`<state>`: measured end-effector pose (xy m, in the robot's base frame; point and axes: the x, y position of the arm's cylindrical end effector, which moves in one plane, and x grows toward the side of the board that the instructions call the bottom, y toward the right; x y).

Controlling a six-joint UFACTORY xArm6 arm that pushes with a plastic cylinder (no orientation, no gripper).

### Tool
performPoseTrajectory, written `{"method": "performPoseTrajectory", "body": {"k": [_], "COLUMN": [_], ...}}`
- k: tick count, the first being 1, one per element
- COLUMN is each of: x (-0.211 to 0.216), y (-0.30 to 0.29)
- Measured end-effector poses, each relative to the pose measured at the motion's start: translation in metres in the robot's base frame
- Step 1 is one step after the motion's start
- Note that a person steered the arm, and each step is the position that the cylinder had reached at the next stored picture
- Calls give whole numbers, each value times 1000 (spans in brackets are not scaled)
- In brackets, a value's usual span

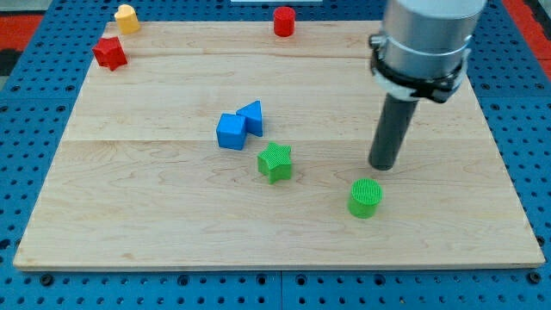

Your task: Move the green circle slightly up

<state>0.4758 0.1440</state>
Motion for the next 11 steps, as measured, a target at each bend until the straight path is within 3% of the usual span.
{"method": "performPoseTrajectory", "body": {"k": [1, 2, 3, 4, 6, 7, 8, 9, 10, 11], "x": [-7, 32, 108, 134, 116, 69, 34, 29, 51, 85], "y": [50, 108, 119, 100, -26, -40, -23, -9, 60, 91]}}
